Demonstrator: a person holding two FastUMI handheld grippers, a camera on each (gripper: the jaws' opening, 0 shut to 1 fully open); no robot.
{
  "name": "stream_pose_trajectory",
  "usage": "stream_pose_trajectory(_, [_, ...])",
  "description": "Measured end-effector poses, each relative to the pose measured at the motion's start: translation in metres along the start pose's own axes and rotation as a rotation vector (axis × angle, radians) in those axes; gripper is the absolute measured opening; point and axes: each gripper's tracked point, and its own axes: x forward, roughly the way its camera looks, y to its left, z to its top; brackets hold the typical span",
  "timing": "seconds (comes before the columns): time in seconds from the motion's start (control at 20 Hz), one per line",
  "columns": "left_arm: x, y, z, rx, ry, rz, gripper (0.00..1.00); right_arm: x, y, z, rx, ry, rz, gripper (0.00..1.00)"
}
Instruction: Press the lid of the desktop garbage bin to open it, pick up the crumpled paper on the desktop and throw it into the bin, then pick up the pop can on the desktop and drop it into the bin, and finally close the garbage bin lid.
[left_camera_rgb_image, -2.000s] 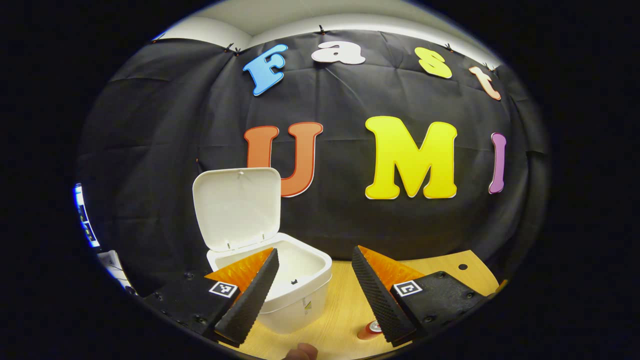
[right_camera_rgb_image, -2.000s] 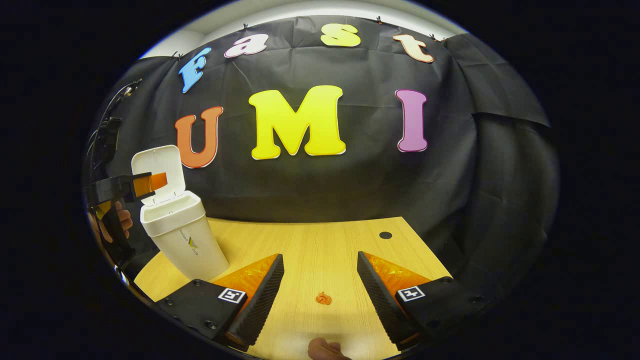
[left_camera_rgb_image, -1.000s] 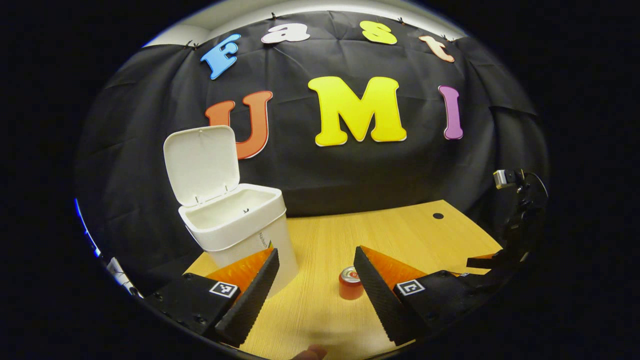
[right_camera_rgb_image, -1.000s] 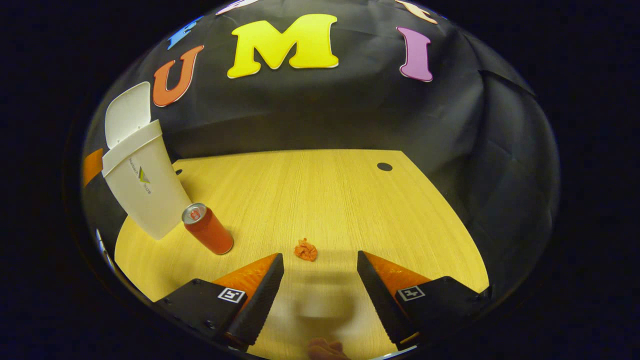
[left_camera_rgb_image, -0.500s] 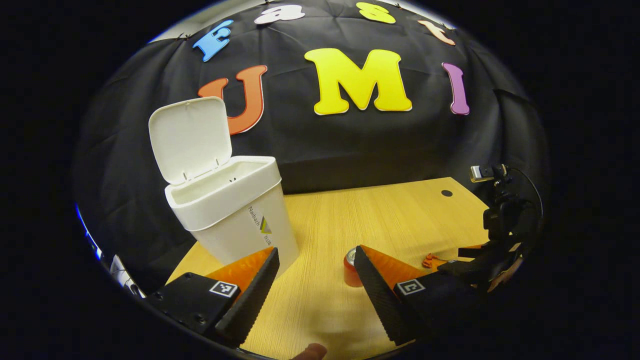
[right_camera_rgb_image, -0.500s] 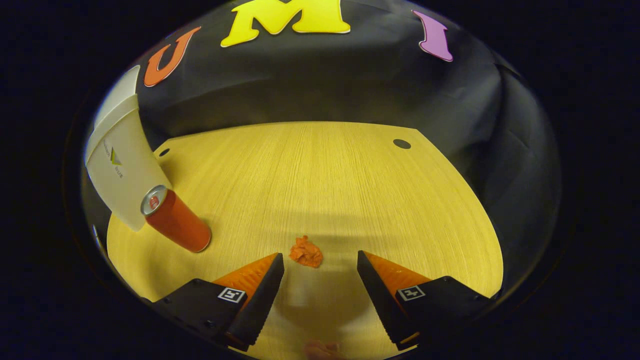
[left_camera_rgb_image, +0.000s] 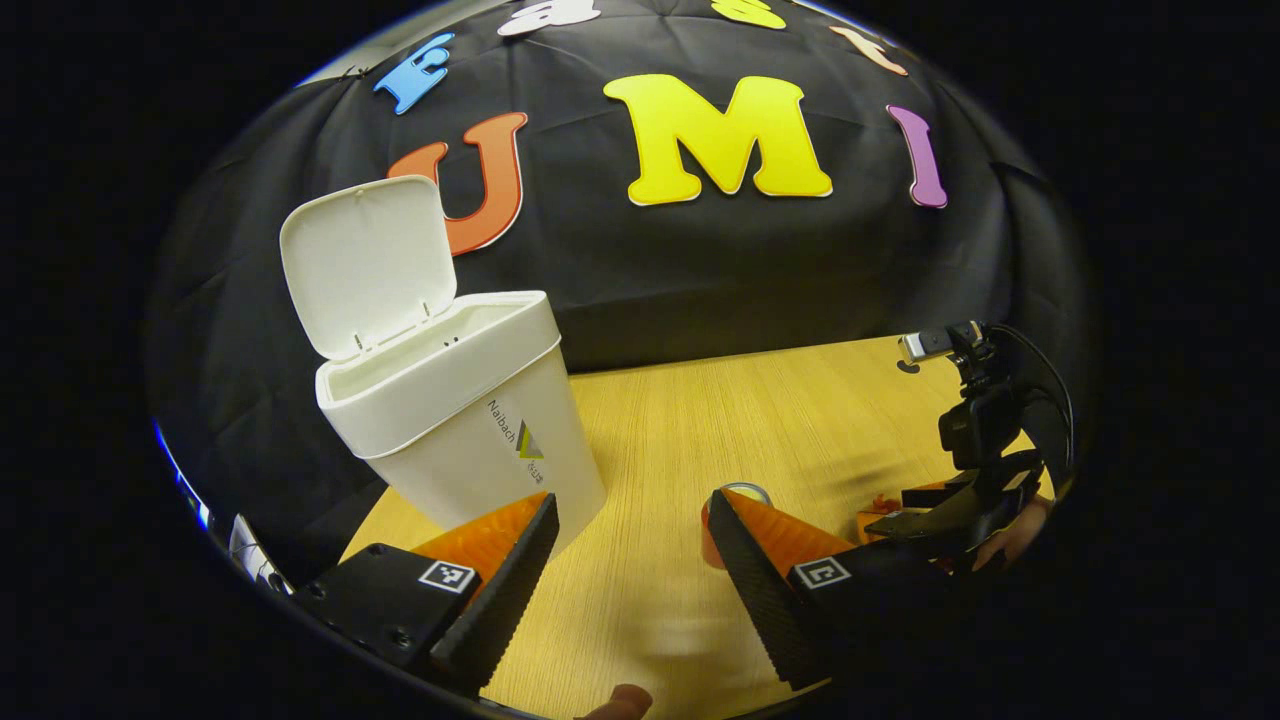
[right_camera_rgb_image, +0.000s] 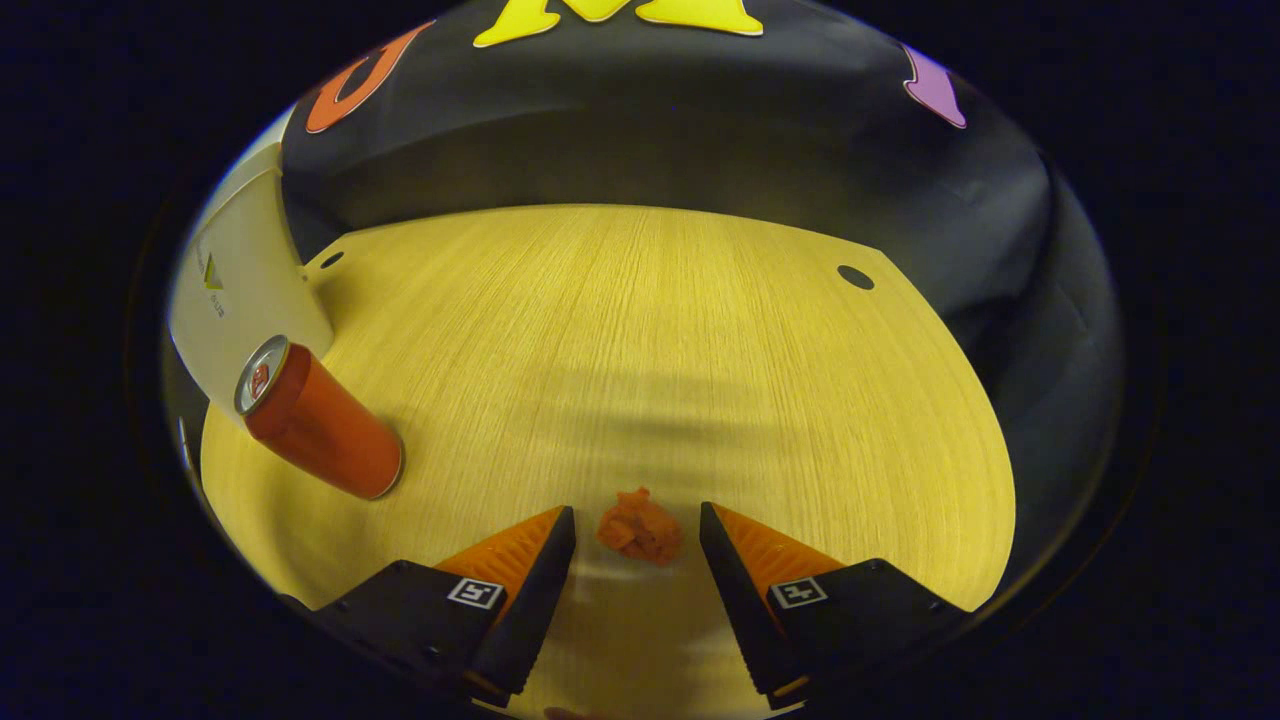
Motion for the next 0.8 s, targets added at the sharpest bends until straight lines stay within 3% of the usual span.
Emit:
stream_pose_trajectory(0.15, [0.000,0.003,-0.003,-0.011,0.009,0.003,0.99,0.007,-0.001,-0.004,0.015,0.031,0.013,0.79])
stream_pose_trajectory(0.2, [-0.001,0.004,-0.003,-0.012,0.012,0.004,0.99,0.007,0.000,-0.003,0.030,0.032,0.023,0.70])
stream_pose_trajectory(0.35, [-0.002,0.004,-0.006,-0.013,0.016,0.004,0.99,0.009,-0.003,-0.003,0.052,0.048,0.027,0.69])
stream_pose_trajectory(0.4, [-0.003,0.004,-0.006,-0.013,0.013,0.003,0.99,0.009,-0.004,-0.002,0.054,0.053,0.033,0.46])
stream_pose_trajectory(0.55, [-0.007,0.006,-0.010,-0.013,0.016,0.007,0.99,0.011,-0.006,-0.002,0.031,0.054,0.028,0.44])
stream_pose_trajectory(0.65, [-0.010,0.009,-0.012,-0.020,0.015,0.012,0.99,0.008,-0.006,-0.003,0.040,0.060,0.032,0.27])
stream_pose_trajectory(0.8, [-0.017,0.013,-0.012,-0.023,0.009,0.021,0.99,0.005,-0.008,-0.001,0.035,0.058,0.031,0.27])
